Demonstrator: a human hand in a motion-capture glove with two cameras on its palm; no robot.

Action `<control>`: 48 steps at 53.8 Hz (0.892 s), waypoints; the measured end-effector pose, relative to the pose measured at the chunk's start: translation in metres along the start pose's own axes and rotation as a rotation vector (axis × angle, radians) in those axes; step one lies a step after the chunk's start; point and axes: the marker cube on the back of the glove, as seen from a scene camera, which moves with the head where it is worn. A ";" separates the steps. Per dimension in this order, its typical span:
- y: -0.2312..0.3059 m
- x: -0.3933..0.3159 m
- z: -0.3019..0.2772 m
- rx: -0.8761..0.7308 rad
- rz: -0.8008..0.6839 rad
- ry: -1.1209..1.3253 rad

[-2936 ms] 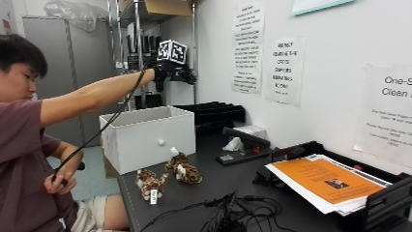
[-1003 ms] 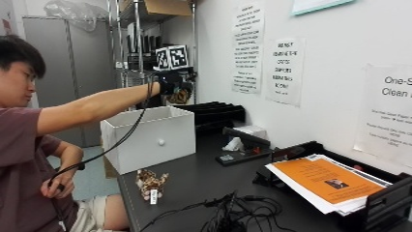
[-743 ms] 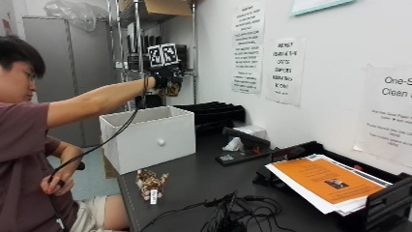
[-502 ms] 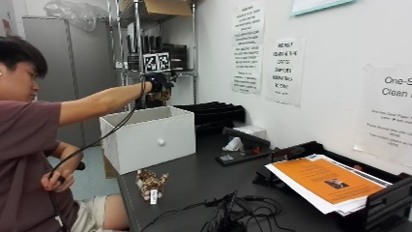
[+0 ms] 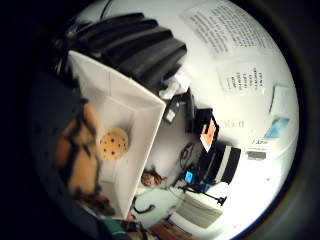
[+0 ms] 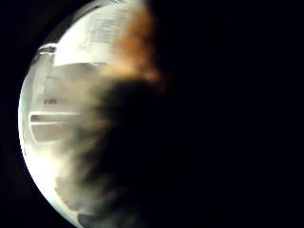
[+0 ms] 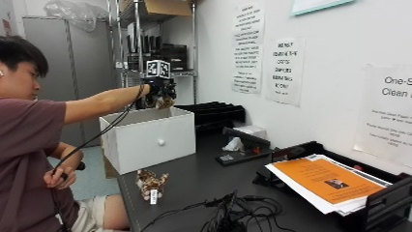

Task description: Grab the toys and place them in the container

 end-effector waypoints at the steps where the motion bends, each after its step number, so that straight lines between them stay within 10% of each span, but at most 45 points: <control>1: 0.001 0.000 0.002 -0.050 0.007 0.003; 27: 0.055 0.064 -0.041 -0.072 0.114 0.023; 48: 0.239 0.242 -0.042 0.027 0.351 0.074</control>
